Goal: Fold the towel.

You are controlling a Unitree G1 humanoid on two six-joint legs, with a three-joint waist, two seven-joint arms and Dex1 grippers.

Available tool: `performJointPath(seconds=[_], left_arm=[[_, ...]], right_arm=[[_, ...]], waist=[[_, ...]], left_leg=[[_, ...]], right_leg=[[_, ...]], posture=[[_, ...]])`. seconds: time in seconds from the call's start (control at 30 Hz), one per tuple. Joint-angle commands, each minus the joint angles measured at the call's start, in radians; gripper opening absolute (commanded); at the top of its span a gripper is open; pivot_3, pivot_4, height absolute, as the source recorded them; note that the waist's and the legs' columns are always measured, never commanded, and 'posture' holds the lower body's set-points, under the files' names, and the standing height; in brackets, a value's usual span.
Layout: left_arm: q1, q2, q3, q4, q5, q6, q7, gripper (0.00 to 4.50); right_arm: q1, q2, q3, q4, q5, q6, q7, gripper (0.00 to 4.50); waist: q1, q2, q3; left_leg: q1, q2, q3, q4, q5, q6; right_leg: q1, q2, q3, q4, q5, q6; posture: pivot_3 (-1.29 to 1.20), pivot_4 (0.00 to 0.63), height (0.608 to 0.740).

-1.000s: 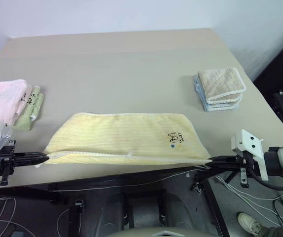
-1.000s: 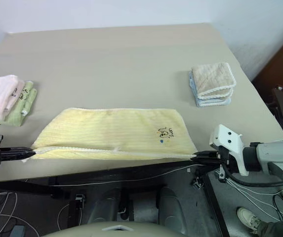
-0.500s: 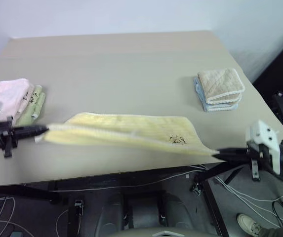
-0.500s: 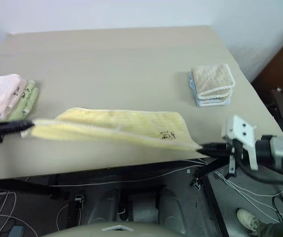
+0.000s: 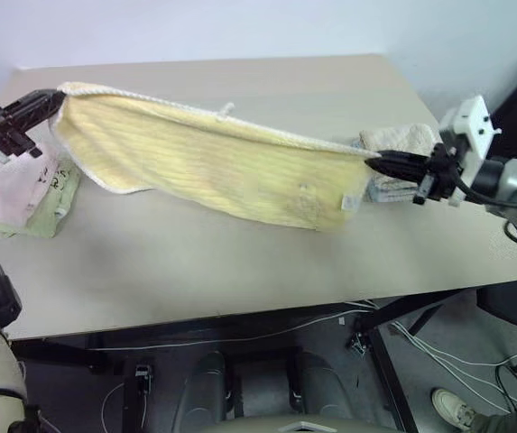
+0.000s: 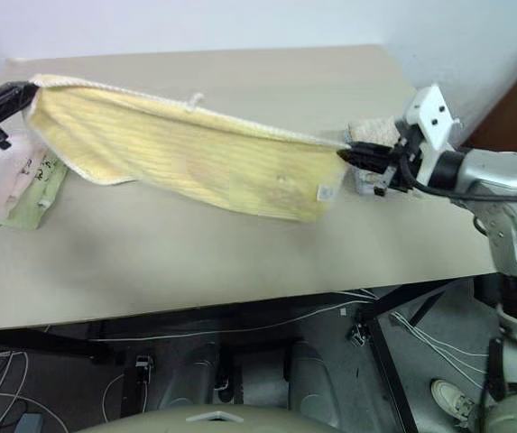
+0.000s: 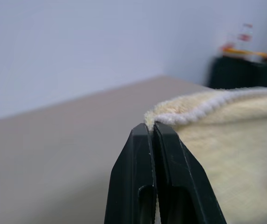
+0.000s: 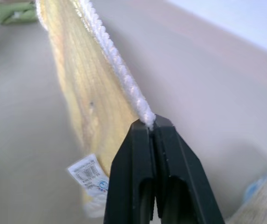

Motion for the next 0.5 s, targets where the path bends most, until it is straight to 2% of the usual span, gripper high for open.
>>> performJointPath(seconds=[0.03,0.27,0.4,0.5], left_arm=[[-0.088,0.002,0.033,0.073,0.078,-0.117,0.289,0.02],[-0.175,-0.014,0.042,0.116,0.185,-0.172,0.478,0.02],[-0.158,-0.001,0.054,0.121,0.228,-0.224,0.532,0.02],[-0.13,-0.002,0.09,0.119,0.214,-0.28,0.505,0.02]], right_arm=[[-0.101,0.035,0.019,0.131,-0.107,-0.086,-0.072,0.0],[-0.242,0.136,0.006,0.311,-0.178,-0.199,-0.192,0.0],[-0.226,0.145,-0.025,0.313,-0.173,-0.212,-0.225,0.0],[-0.168,0.128,-0.038,0.254,-0.144,-0.181,-0.203,0.0]], waist=[[0.001,0.0,0.0],[-0.001,-0.001,0.001],[0.0,-0.001,0.001],[0.0,-0.001,0.001]], left_leg=[[0.0,0.0,0.0,0.0,0.0,0.0],[-0.001,0.0,0.001,0.0,0.0,0.0],[-0.001,0.0,0.001,-0.001,0.0,0.0],[-0.001,0.0,0.001,-0.001,0.0,0.0]], right_leg=[[0.0,0.0,0.0,0.001,0.001,0.002],[-0.001,0.0,0.0,0.0,0.003,0.006],[-0.001,0.0,0.0,0.0,0.003,0.006],[-0.001,0.0,0.0,0.0,0.003,0.006]], posture=[[0.0,0.15,0.74],[0.0,0.15,0.74],[0.0,0.15,0.74],[0.0,0.15,0.74]])
